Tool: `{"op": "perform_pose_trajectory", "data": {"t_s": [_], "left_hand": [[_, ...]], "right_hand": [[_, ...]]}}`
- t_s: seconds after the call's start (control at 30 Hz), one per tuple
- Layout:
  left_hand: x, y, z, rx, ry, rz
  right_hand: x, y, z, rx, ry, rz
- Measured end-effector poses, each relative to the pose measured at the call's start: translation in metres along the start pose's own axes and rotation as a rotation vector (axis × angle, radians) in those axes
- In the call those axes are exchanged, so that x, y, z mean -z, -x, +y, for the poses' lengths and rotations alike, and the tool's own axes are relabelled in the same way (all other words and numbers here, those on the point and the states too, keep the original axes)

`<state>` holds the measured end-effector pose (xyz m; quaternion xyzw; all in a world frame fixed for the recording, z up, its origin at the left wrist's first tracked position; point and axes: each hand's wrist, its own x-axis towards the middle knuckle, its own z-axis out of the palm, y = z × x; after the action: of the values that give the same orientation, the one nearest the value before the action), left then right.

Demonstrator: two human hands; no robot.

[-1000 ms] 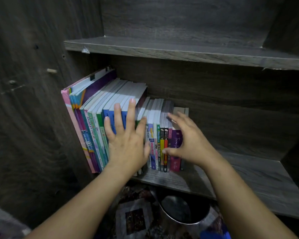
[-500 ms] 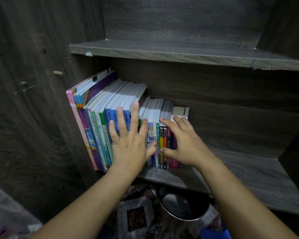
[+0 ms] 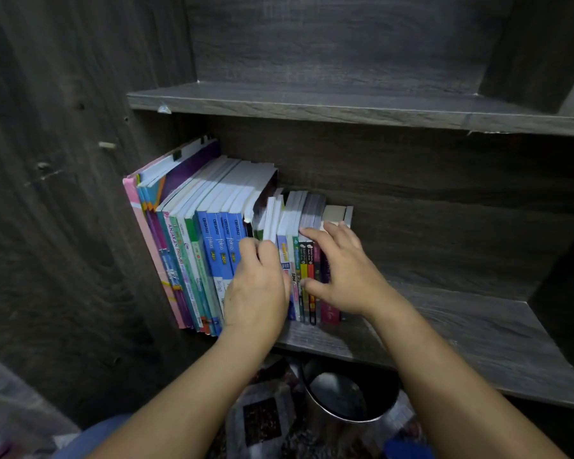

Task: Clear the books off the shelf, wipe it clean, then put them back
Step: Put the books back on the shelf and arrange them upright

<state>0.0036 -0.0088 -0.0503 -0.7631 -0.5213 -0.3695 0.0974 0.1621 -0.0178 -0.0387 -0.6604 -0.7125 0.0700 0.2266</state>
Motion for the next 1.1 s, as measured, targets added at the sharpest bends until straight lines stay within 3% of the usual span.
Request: {"op": "perform_pose_trajectory", "data": {"t_s": [0.17,0.3,0.5,0.87,1.1], "left_hand": [[0.005,-0.013,0.016,0.196,-0.129,-0.215],[0.005,-0.025,0.022,0.189,-0.244,-0.308],[0.020,-0.023,0.018,0.204,-0.154,-0.381],[0.110,-0.024,0.005,0.064,-0.245,-0.427],[0.135,-0.027,0.016,-0.089,-0.172,-0.475]], "right_hand": [[-0.002,0.000,0.000,0.012,0.040,0.012],[-0.003,-0.001,-0.001,0.003,0.076,0.037],[-0.004,-0.006,-0.010,-0.050,0.068,0.154],[-0.010,-0.007,0.002,-0.172,0.120,0.318],[-0.005,0.003,0.012,-0.168,0.167,0.292]]}}
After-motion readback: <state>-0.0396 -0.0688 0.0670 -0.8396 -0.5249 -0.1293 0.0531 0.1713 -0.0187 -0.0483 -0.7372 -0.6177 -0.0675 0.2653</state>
